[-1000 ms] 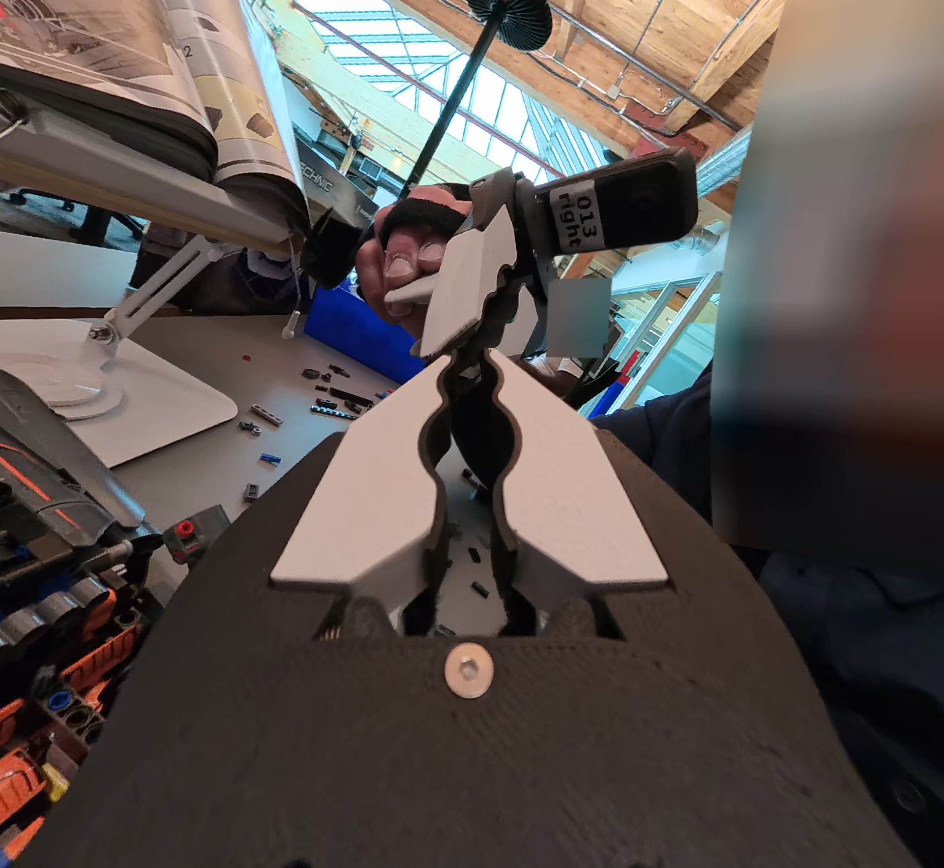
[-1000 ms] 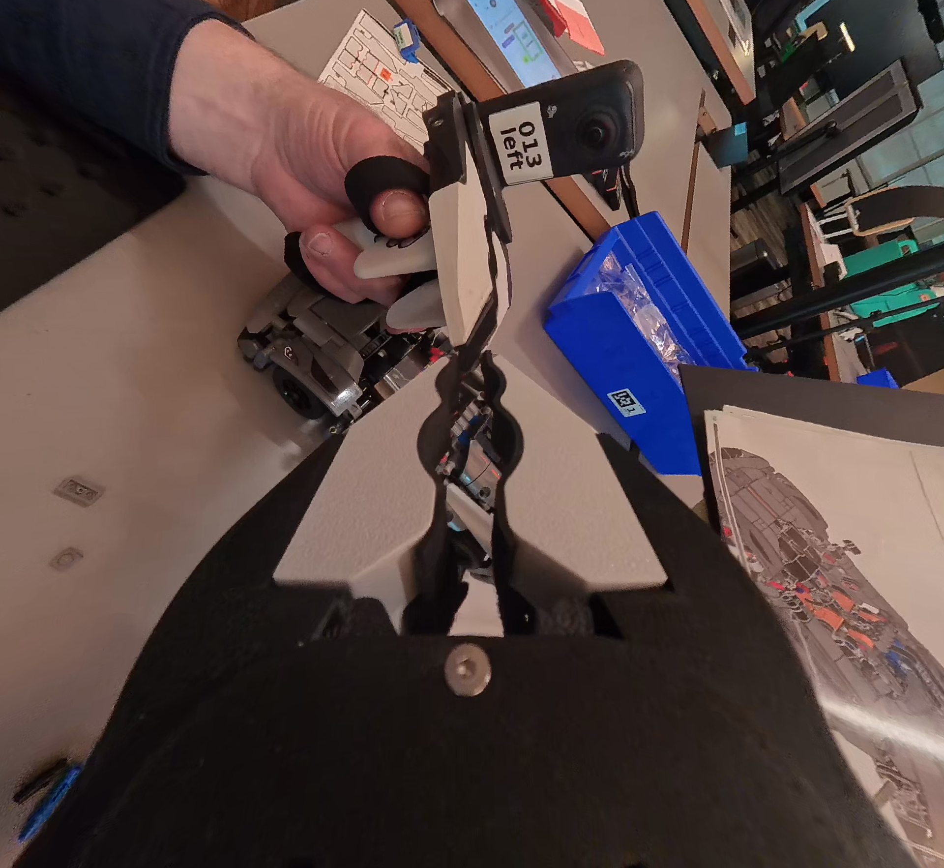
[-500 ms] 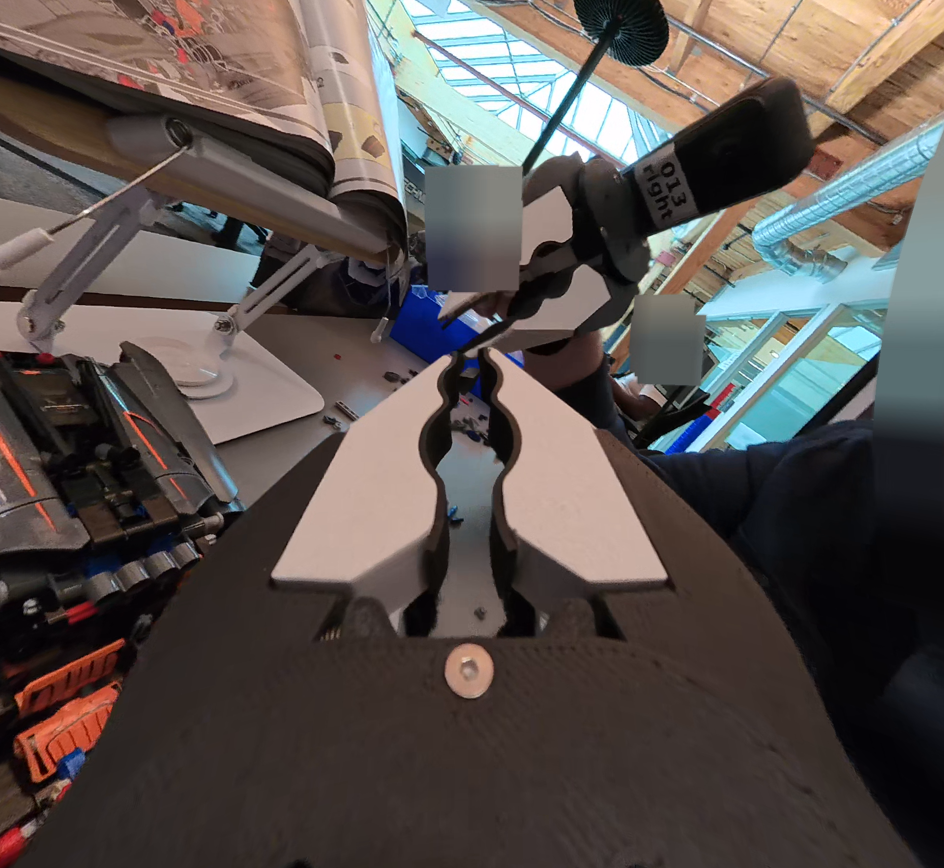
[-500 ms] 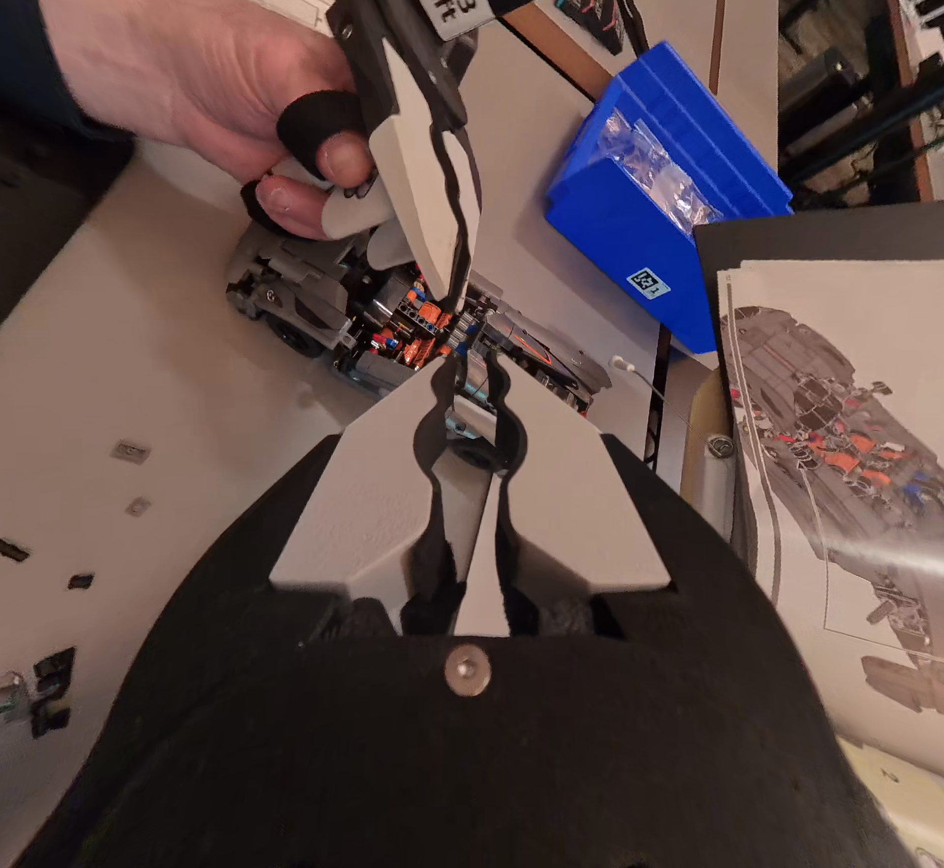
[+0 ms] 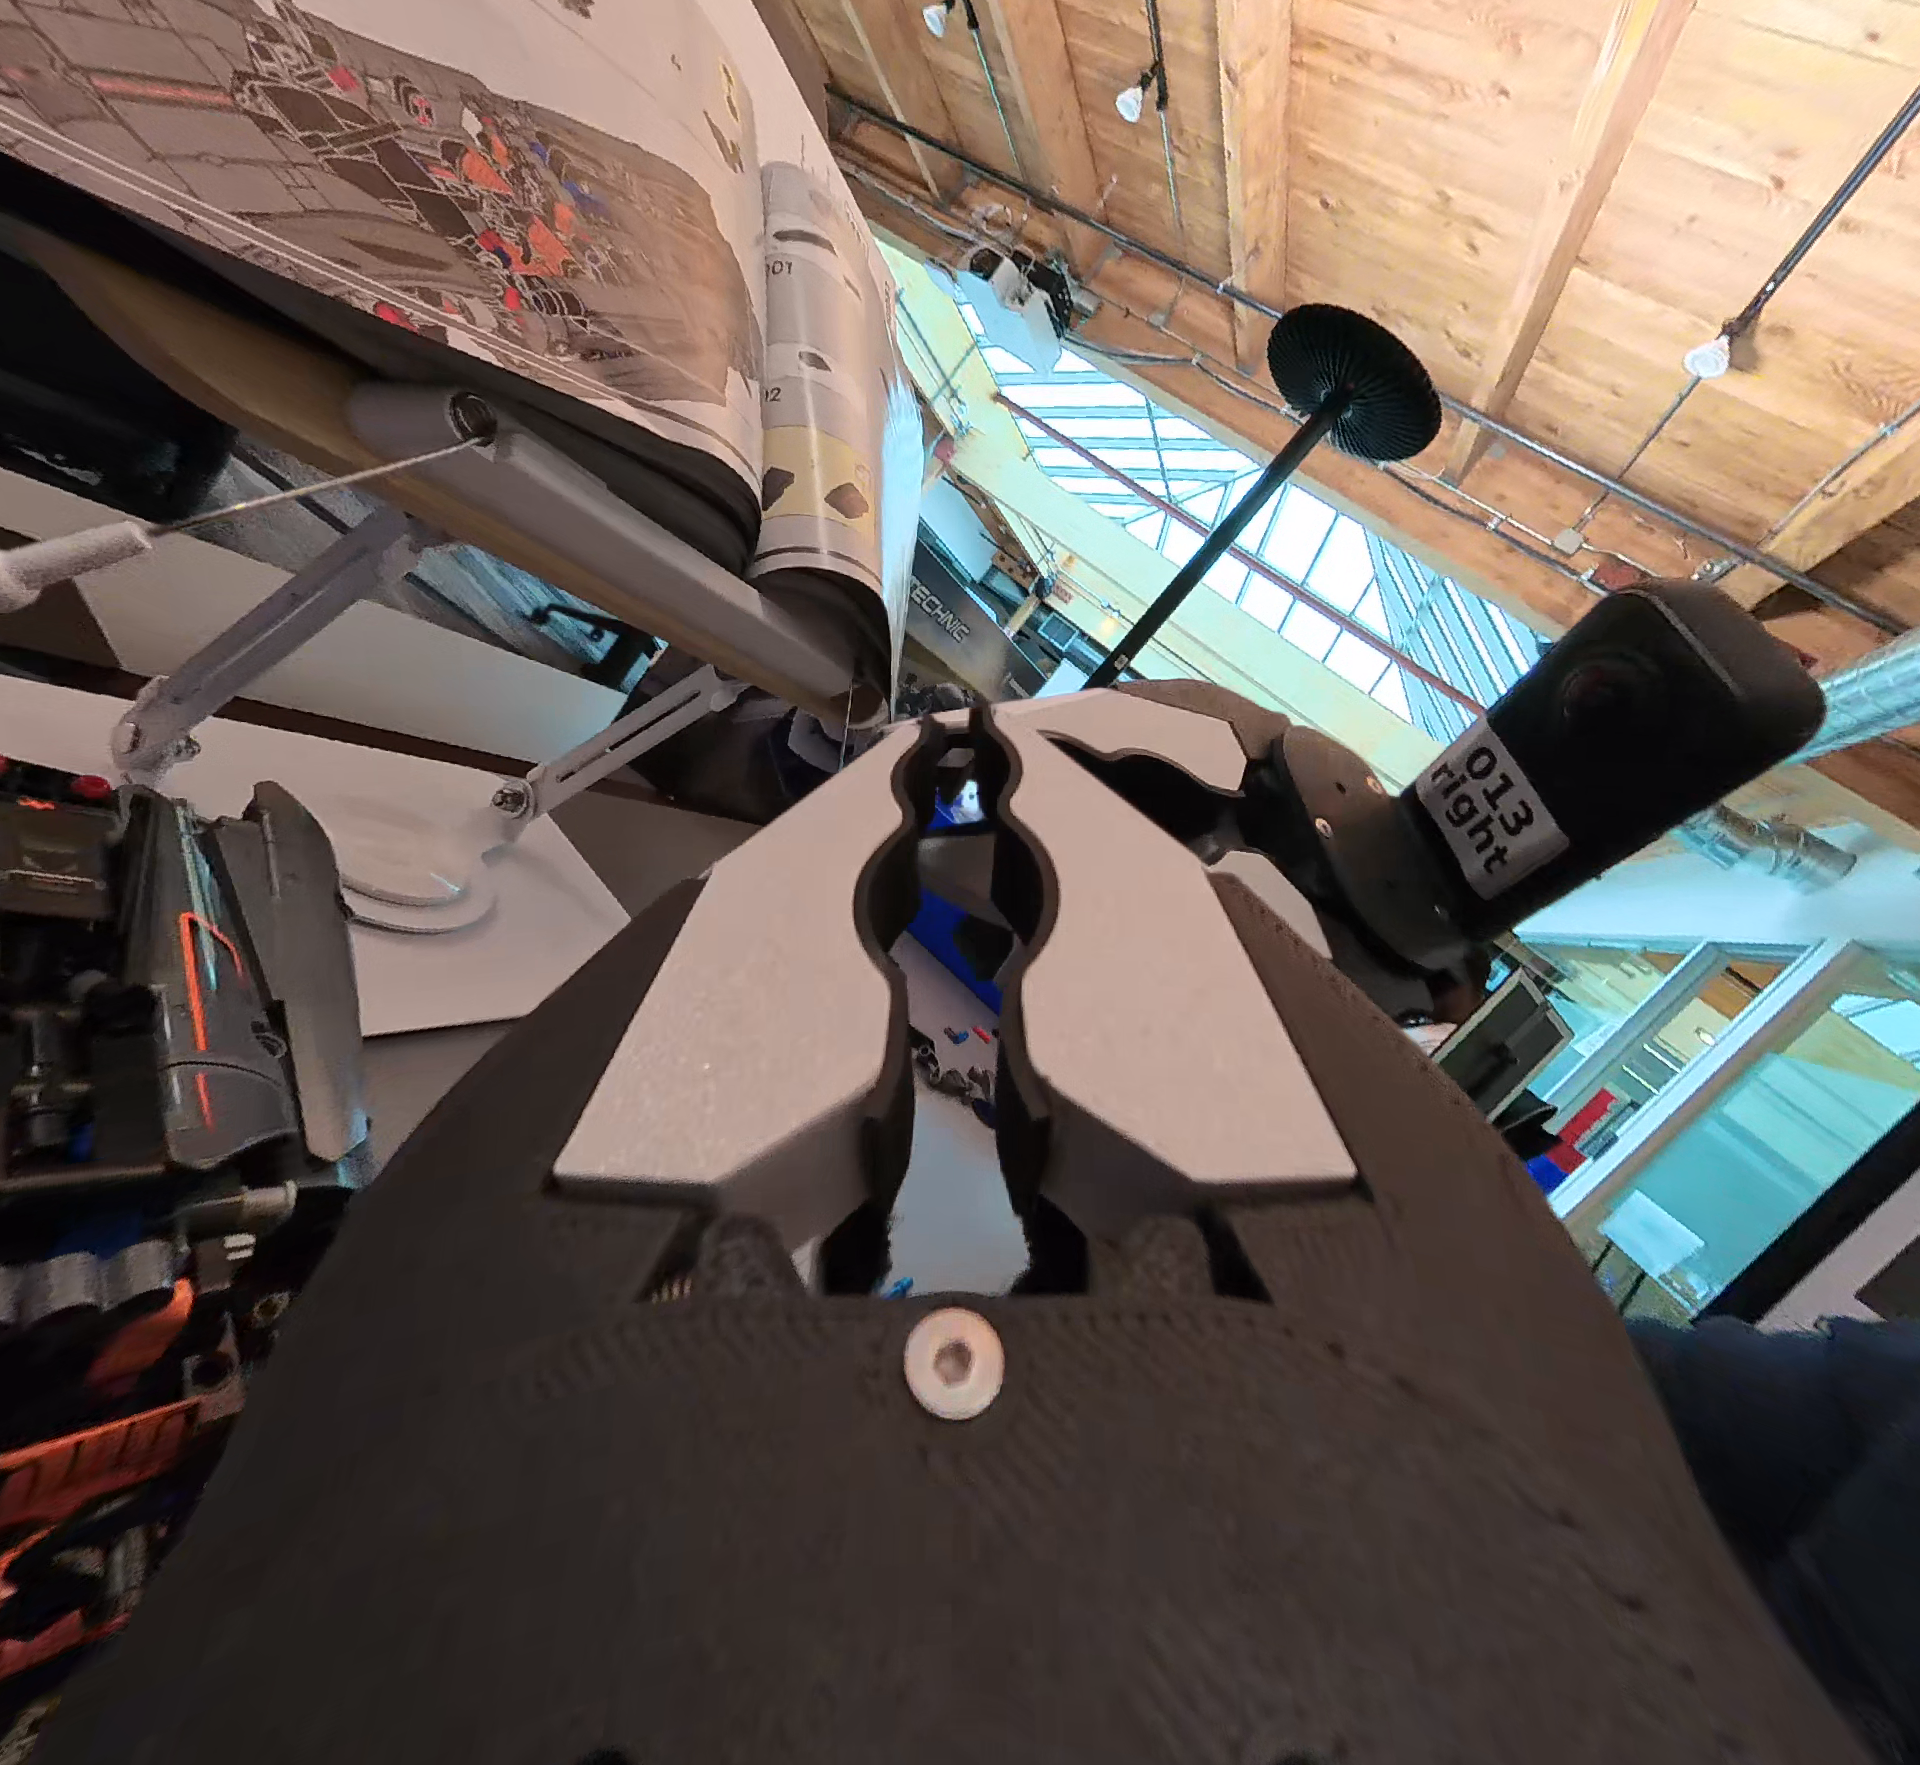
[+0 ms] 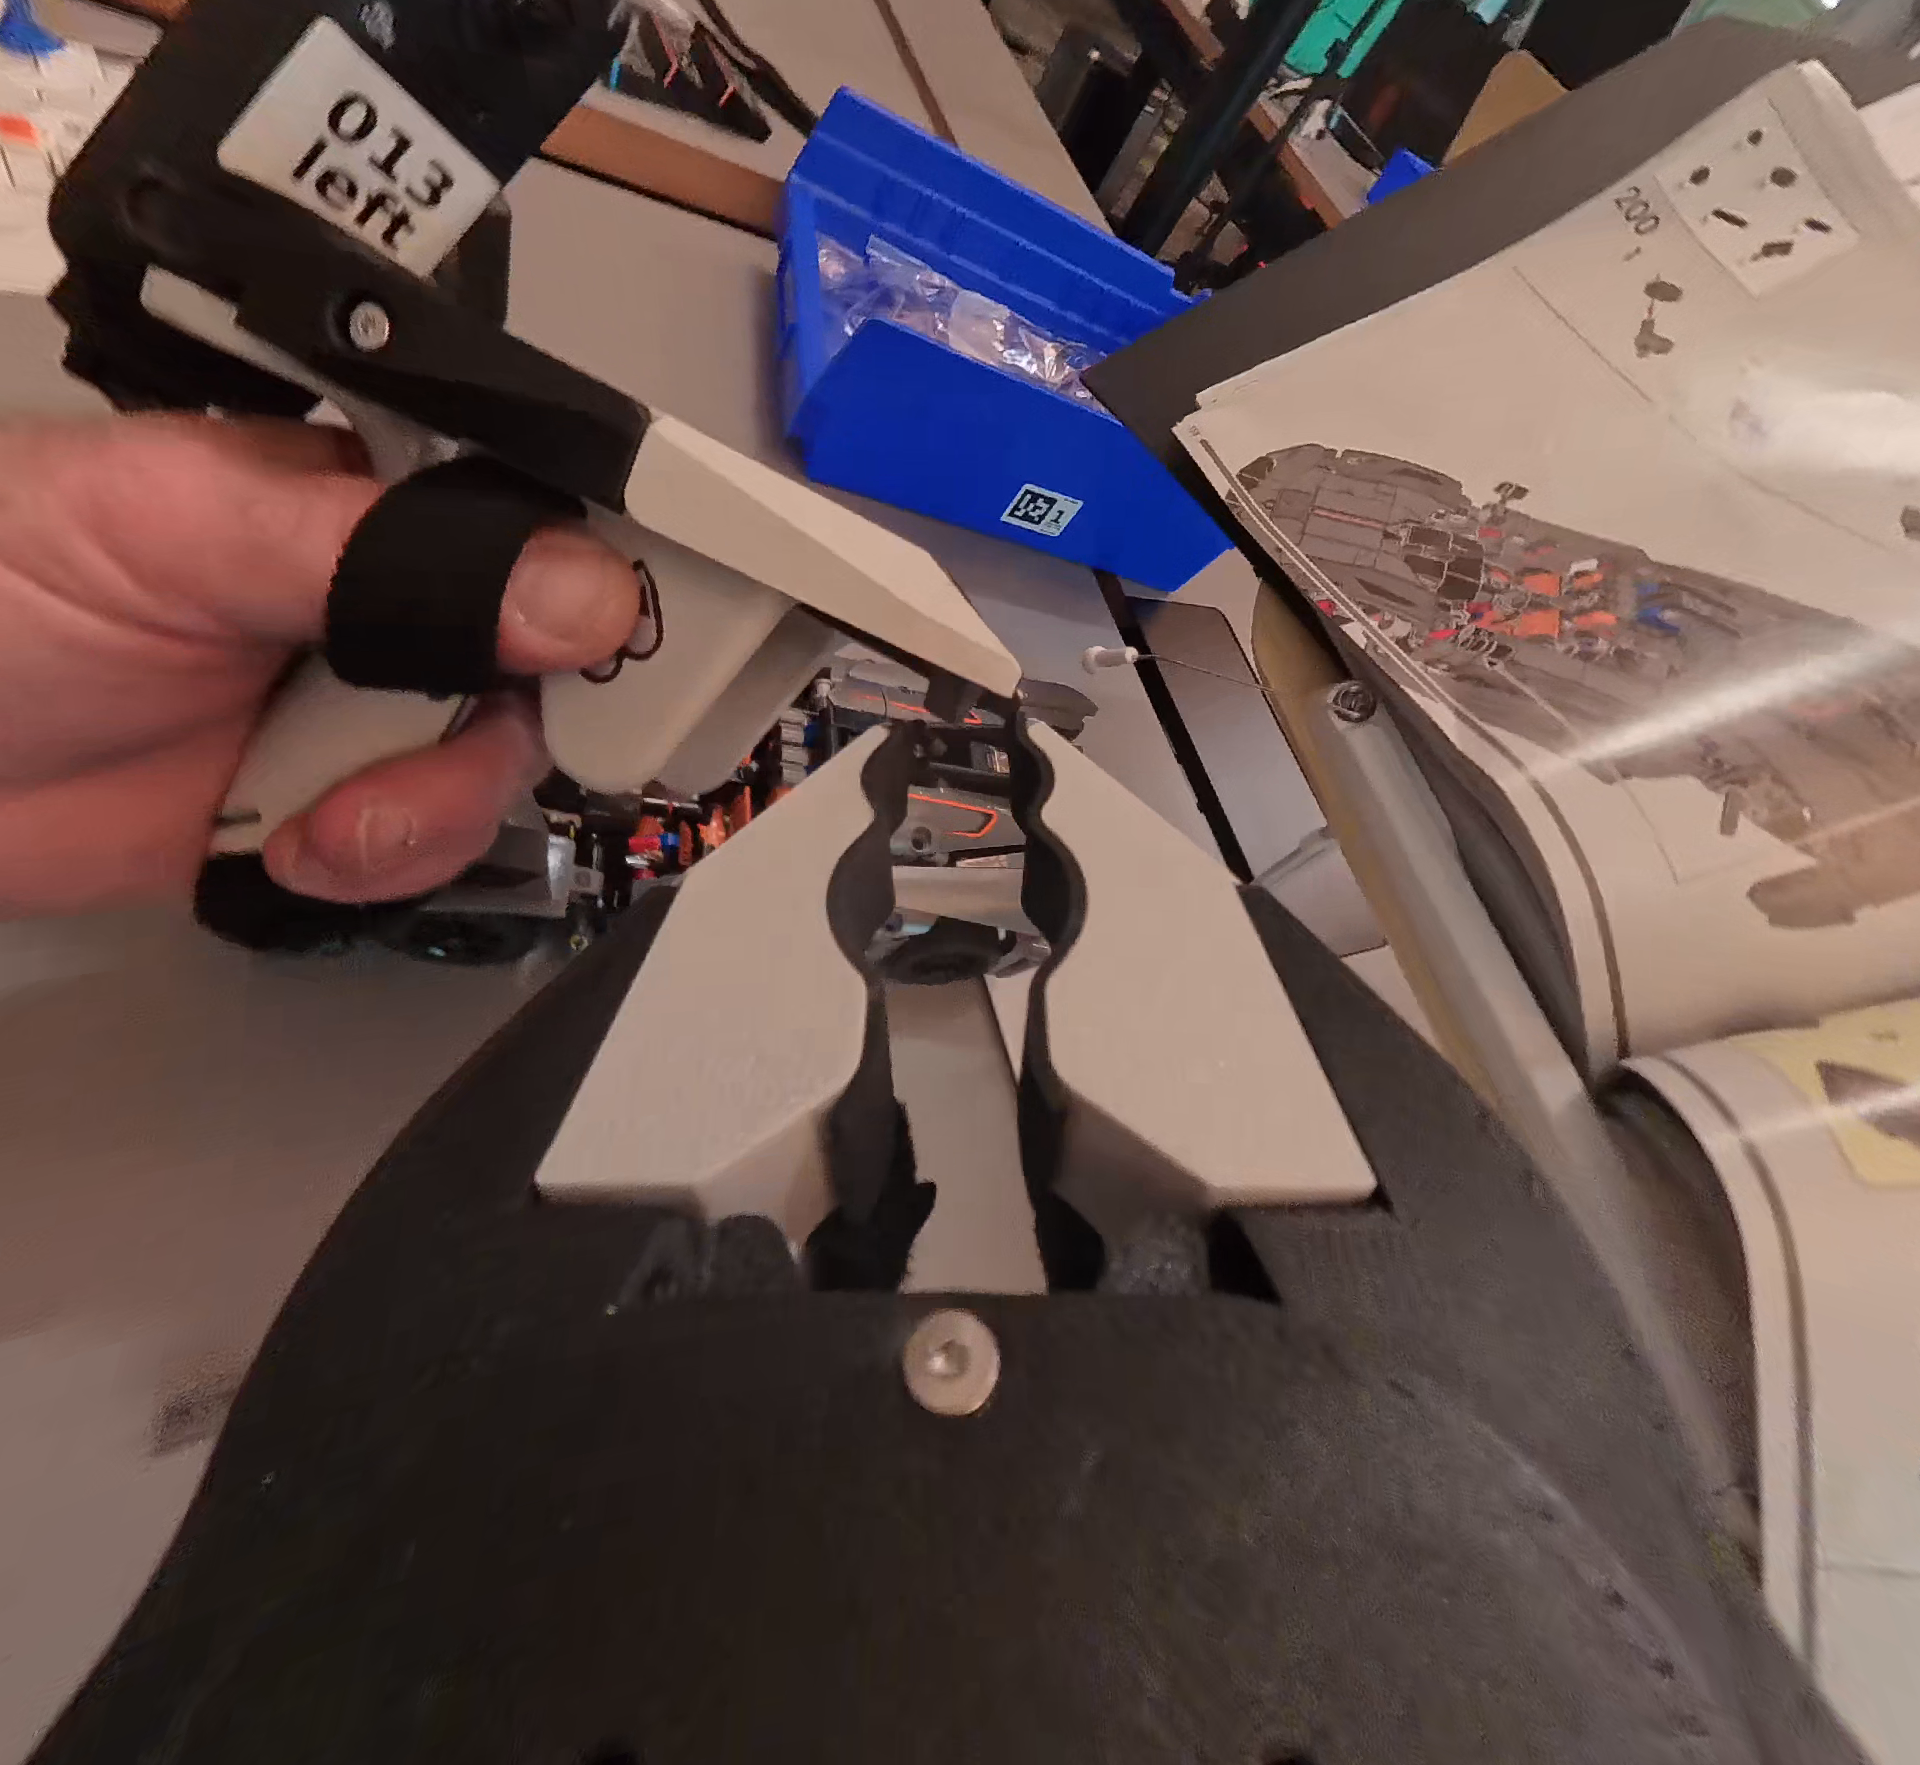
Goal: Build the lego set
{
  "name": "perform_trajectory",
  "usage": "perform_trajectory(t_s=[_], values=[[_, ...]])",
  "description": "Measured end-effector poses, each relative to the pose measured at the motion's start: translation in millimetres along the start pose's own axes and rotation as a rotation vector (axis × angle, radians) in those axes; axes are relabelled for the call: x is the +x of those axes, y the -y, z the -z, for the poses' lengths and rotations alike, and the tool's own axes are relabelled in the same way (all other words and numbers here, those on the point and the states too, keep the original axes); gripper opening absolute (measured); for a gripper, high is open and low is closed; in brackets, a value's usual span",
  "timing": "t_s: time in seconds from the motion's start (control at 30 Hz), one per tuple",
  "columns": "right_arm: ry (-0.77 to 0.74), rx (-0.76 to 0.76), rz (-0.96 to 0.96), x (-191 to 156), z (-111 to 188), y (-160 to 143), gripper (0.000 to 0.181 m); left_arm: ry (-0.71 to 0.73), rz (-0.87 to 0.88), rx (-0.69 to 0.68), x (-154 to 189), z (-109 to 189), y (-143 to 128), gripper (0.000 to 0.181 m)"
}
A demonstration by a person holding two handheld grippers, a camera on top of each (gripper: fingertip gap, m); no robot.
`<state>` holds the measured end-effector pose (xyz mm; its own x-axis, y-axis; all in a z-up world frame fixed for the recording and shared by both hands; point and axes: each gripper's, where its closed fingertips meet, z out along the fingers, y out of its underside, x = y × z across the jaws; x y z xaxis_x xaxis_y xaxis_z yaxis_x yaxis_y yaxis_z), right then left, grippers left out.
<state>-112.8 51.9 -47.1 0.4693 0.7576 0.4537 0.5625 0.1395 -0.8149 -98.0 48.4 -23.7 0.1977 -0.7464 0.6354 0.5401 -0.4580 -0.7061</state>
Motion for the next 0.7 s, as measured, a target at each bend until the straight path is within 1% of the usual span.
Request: perform_trajectory(t_s=[0.07,0.17,0.33,0.37,0.47,0.57,0.63,0.7], values=[[-0.041,0.013,-0.026,3,3,1,0.015,0.007,-0.004,0.024,2,-2,0,0.004],[-0.075,0.0,-0.053,6,4,0,0.016,0.025,-0.001,0.051,1,-5,-1,0.004],[-0.144,-0.033,-0.052,12,3,-3,0.014,0.072,-0.019,0.09,-4,-6,0,0.0],[-0.15,-0.038,-0.053,12,2,-3,0.012,0.078,-0.02,0.097,-5,-6,1,0.0],[-0.153,-0.045,-0.061,9,-2,-2,0.017,0.085,-0.024,0.096,-8,-6,0,0.0],[-0.15,-0.049,-0.081,9,-4,-4,0.014,0.092,-0.017,0.097,-10,-5,-1,0.0],[-0.138,-0.049,-0.104,8,-4,-6,0.016,0.085,-0.011,0.083,-11,-5,-3,0.0],[-0.144,-0.047,-0.102,12,0,-8,0.007,0.074,0.0,0.074,-10,-6,-6,0.0]])
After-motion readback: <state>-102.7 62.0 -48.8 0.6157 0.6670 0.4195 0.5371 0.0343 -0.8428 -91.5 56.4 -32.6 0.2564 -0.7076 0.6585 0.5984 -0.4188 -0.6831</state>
